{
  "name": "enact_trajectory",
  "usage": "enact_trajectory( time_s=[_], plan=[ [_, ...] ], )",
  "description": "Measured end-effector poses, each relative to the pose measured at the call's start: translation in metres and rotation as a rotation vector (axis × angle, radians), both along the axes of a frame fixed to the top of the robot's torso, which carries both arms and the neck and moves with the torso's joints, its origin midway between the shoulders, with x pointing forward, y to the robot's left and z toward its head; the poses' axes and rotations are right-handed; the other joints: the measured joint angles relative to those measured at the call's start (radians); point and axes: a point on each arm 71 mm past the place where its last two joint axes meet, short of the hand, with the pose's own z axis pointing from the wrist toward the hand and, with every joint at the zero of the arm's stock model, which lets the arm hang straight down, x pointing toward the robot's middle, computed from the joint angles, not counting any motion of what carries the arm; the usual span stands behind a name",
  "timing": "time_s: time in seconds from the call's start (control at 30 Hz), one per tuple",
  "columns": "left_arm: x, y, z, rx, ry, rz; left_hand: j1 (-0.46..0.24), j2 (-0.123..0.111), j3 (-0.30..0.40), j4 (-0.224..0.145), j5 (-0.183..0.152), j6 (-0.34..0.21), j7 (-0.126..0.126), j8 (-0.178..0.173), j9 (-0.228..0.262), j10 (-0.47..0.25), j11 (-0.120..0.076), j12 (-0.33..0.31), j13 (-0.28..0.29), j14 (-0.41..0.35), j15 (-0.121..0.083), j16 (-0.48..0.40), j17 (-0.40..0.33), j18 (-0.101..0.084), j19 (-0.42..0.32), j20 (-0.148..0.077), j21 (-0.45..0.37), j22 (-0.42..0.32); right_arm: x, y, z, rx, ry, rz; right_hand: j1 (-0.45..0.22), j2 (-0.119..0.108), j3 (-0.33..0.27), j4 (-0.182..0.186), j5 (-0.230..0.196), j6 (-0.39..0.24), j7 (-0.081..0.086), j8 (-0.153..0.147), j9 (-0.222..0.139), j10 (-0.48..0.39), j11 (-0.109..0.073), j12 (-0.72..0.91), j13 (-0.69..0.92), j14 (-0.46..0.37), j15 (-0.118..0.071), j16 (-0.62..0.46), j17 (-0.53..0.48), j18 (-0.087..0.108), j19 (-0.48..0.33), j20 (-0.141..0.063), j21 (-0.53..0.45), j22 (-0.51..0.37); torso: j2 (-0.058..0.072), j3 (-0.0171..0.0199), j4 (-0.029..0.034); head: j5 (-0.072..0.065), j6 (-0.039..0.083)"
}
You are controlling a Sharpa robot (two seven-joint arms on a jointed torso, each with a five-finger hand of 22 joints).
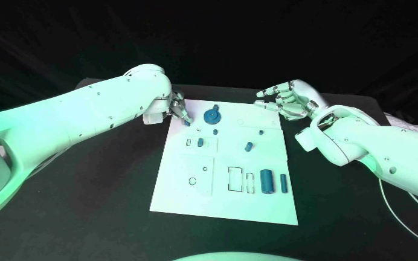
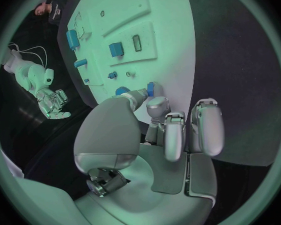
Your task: Assemble the parts on the task board
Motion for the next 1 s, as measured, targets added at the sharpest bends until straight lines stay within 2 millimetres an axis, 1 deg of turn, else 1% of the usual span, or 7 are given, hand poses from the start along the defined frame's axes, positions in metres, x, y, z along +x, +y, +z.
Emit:
enact_trajectory(
  time_s=[0.03, 0.17, 0.23, 0.47, 0.53, 0.8, 1.0],
  plan=[
    [-0.001, 0.001, 0.0, -0.007, -0.001, 0.001, -0.005, 0.002, 0.0, 0.0, 0.004, 0.0, 0.0, 0.003, 0.001, 0.0, 0.0, 0.0, 0.0, 0.0, 0.0, 0.0, 0.0, 0.0, 0.0, 0.0, 0.0, 0.0, 0.0, 0.0, 0.0, 0.0, 0.0, 0.0, 0.0, 0.0, 0.0, 0.0, 0.0, 0.0, 0.0, 0.0, 0.0, 0.0, 0.0, 0.0, 0.0, 0.0, 0.0, 0.0, 0.0, 0.0, 0.0, 0.0, 0.0, 0.0, 0.0, 0.0, 0.0, 0.0, 0.0],
    [-0.008, 0.007, 0.002, -0.042, -0.012, 0.006, -0.011, -0.004, 0.009, -0.003, 0.009, 0.0, 0.0, 0.007, 0.007, 0.004, -0.004, 0.0, 0.001, 0.0, 0.0, 0.0, 0.0, 0.0, 0.0, 0.0, 0.0, 0.0, 0.0, -0.001, 0.0, 0.0, 0.001, -0.001, 0.0, 0.0, 0.0, 0.0, 0.0, 0.0, 0.0, 0.0, 0.0, 0.0, 0.0, 0.0, 0.0, 0.0, 0.0, 0.0, 0.0, 0.0, 0.0, 0.0, 0.0, 0.0, 0.0, 0.0003, 0.0004, 0.0, -0.001],
    [-0.012, 0.01, 0.004, -0.06, -0.019, 0.008, -0.012, -0.005, 0.009, -0.004, 0.009, 0.0, 0.0, 0.007, 0.008, 0.007, 0.0, 0.0, 0.001, 0.0, 0.0, 0.0, 0.0, 0.0, 0.0, 0.0, 0.0, 0.0, 0.0, -0.001, 0.0, -0.001, 0.002, -0.002, 0.0, 0.0, 0.0, 0.0, 0.0, 0.0, 0.0, 0.0, 0.0, 0.0, 0.0, 0.0, 0.0, 0.0, 0.0, 0.0, 0.0, 0.0, 0.0, 0.0, 0.0, 0.0, 0.0, 0.0007, 0.0005, 0.0, -0.001],
    [-0.03, 0.019, 0.008, -0.117, -0.045, 0.006, -0.018, -0.011, 0.019, -0.014, 0.013, 0.0, 0.0, 0.013, 0.009, 0.008, 0.0, 0.0, -0.001, 0.0, 0.0, 0.0, 0.0, 0.0, 0.0, 0.0, 0.0, 0.0, 0.0, -0.002, -0.001, -0.001, 0.004, -0.003, 0.0, 0.0, 0.0, 0.0, 0.0, 0.0, 0.0, 0.0, 0.0, 0.0, 0.0, 0.0, 0.0, 0.0, 0.0, 0.0, 0.0, 0.0, 0.0, 0.0, 0.0, 0.0, -0.001, 0.0013, 0.0012, 0.003, 0.0],
    [-0.036, 0.021, 0.007, -0.13, -0.049, 0.002, -0.024, -0.017, 0.022, -0.017, 0.019, 0.001, 0.0, 0.015, 0.014, 0.01, -0.003, 0.0, 0.0, 0.0, 0.0, 0.0, 0.0, 0.0, 0.0, 0.0, 0.005, 0.0, 0.0, -0.003, -0.001, -0.002, 0.004, -0.004, 0.0, 0.0, 0.0, 0.0, 0.0, 0.0, 0.0, 0.0, 0.0, 0.0, 0.0, 0.0, 0.0, 0.0, 0.0, 0.0, 0.0, 0.0, 0.0, 0.0, 0.0, 0.0, -0.001, 0.0018, 0.0017, 0.004, -0.001],
    [-0.055, 0.017, -0.003, -0.162, -0.062, -0.032, -0.039, -0.032, 0.036, -0.022, 0.05, 0.01, -0.009, 0.022, 0.014, 0.03, -0.008, 0.021, 0.025, 0.0, 0.0, 0.0, 0.0, 0.0, 0.0, 0.0, 0.012, 0.0, 0.0, -0.003, -0.001, -0.001, 0.006, -0.005, 0.0, 0.0, 0.0, 0.0, 0.0, 0.0, 0.0, 0.0, 0.0, 0.0, 0.0, 0.0, 0.0, 0.0, 0.0, 0.0, 0.0, 0.0, 0.0, 0.0, 0.0, 0.0, -0.005, 0.004, 0.0084, 0.005, -0.007],
    [-0.061, 0.012, -0.01, -0.164, -0.077, -0.06, -0.041, -0.034, 0.04, -0.024, 0.054, 0.012, -0.01, 0.022, 0.014, 0.03, -0.009, 0.022, 0.028, 0.0, 0.0, 0.0, 0.0, 0.0, 0.0, 0.0, 0.012, 0.0, 0.0, -0.003, -0.002, -0.001, 0.008, -0.004, 0.0, 0.0, 0.0, 0.0, 0.0, 0.0, 0.0, 0.0, 0.0, 0.0, 0.0, 0.0, 0.0, 0.0, 0.0, 0.0, 0.0, 0.0, 0.0, 0.0, 0.0, 0.0, -0.005, 0.0046, 0.0087, 0.004, -0.007]
  ],
)
